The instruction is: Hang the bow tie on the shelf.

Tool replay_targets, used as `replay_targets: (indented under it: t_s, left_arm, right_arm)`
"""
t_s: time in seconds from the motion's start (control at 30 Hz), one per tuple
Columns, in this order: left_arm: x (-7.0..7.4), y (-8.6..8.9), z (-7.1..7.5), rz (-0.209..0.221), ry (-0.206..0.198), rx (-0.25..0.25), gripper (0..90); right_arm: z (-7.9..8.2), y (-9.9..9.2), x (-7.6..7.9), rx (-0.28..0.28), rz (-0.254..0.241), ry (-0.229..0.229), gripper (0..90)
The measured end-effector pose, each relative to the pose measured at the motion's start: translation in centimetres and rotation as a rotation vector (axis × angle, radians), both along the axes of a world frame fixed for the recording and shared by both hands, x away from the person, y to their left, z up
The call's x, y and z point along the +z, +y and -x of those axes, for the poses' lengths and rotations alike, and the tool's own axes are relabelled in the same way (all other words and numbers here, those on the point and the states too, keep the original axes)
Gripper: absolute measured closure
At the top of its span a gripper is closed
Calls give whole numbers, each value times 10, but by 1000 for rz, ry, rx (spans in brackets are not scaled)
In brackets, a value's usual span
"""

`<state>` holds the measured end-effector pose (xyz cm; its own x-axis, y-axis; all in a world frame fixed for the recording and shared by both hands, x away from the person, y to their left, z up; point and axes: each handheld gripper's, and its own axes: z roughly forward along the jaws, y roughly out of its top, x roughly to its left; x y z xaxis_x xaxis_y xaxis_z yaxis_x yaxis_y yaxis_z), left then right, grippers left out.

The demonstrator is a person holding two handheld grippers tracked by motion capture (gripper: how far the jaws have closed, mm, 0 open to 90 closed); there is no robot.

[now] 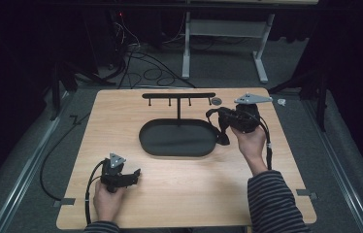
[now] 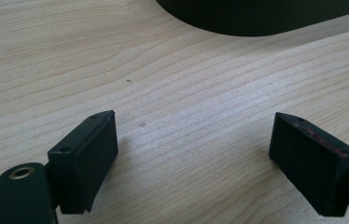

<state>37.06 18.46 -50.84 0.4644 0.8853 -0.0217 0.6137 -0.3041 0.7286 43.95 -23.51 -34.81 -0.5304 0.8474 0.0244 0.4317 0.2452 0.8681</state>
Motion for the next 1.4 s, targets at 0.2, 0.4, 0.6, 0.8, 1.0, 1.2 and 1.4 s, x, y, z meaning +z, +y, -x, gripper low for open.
replay_targets:
  t_s: [0.2,0.4,0.6,0.8,1.0,1.2,1.4]
  left_arm:
    - [0,0,0,0,0,0,159]
    - [0,0,0,0,0,0,159]
    - [0,0,0,0,0,0,159]
    - [0,0,0,0,0,0,159]
    - [0,0,0,0,0,0,159]
    - [0,0,0,-1,0,0,159]
    - [0,0,0,0,0,0,159]
  right_arm:
    - [-11,2,3,-17,-13,4,836]
    - [-22,6,6,-38,8,10,836]
    - [-32,8,1,-61,9,28,834]
    - [-39,8,-3,-86,-1,38,834]
    - [-45,8,-5,-103,-22,41,832]
    - [-48,12,-9,-104,-20,47,827]
    - [-48,10,-9,-101,-17,50,818]
